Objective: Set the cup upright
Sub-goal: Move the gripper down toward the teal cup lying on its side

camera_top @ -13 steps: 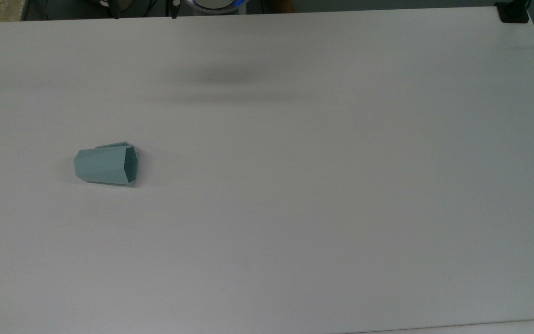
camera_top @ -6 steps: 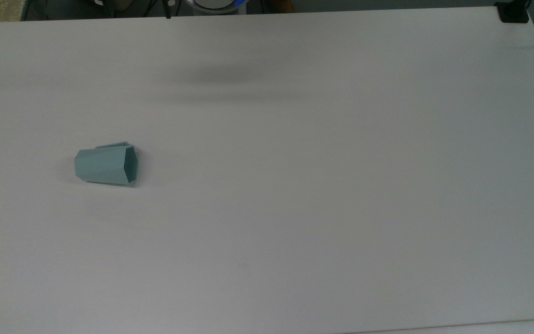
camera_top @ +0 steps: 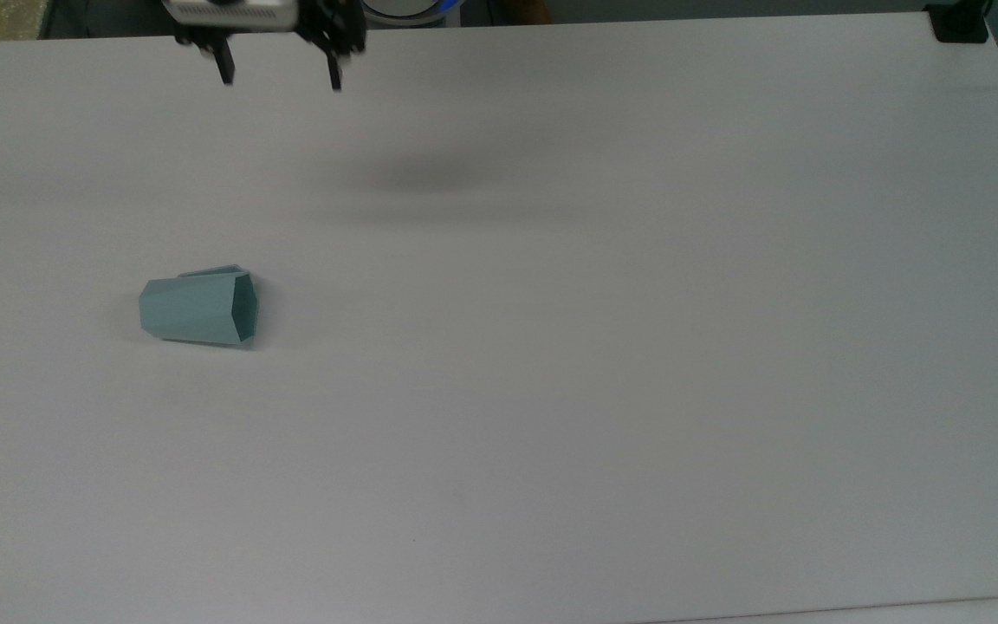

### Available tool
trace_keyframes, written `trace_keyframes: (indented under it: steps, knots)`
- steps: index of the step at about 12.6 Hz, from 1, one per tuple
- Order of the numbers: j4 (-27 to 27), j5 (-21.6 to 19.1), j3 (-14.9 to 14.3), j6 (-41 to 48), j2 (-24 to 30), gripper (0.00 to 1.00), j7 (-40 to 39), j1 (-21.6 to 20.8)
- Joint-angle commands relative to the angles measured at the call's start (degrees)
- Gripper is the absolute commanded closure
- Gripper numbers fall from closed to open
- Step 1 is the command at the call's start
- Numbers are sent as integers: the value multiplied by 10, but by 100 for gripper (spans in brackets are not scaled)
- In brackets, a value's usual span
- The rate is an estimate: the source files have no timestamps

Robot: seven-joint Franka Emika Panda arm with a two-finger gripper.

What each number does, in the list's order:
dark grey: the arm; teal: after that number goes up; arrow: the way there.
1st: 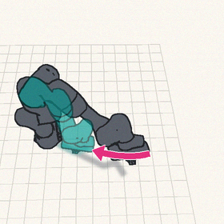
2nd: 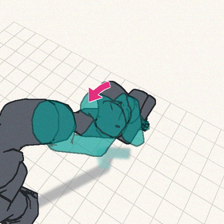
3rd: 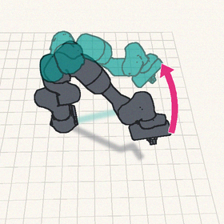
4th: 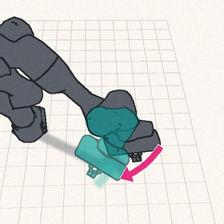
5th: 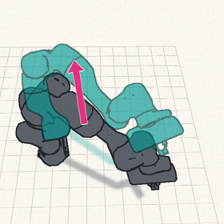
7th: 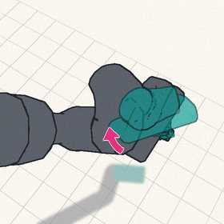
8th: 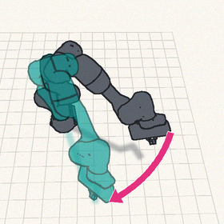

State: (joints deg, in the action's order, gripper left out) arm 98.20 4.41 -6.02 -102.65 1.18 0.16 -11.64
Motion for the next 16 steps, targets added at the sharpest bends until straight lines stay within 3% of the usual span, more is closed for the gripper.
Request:
trace_keyframes:
  steps: [1, 4, 7, 10, 16]
  knots:
    - [-15, 110, 0, -60, -71, 0, 119, -57]
    - [-16, 210, -1, -79, -119, 0, 177, -89]
    - [-13, 358, 0, -75, -163, 0, 269, -118]
    - [-13, 475, 1, -55, -215, 0, 318, -139]
    - [-17, 556, 0, -26, -285, 0, 329, -139]
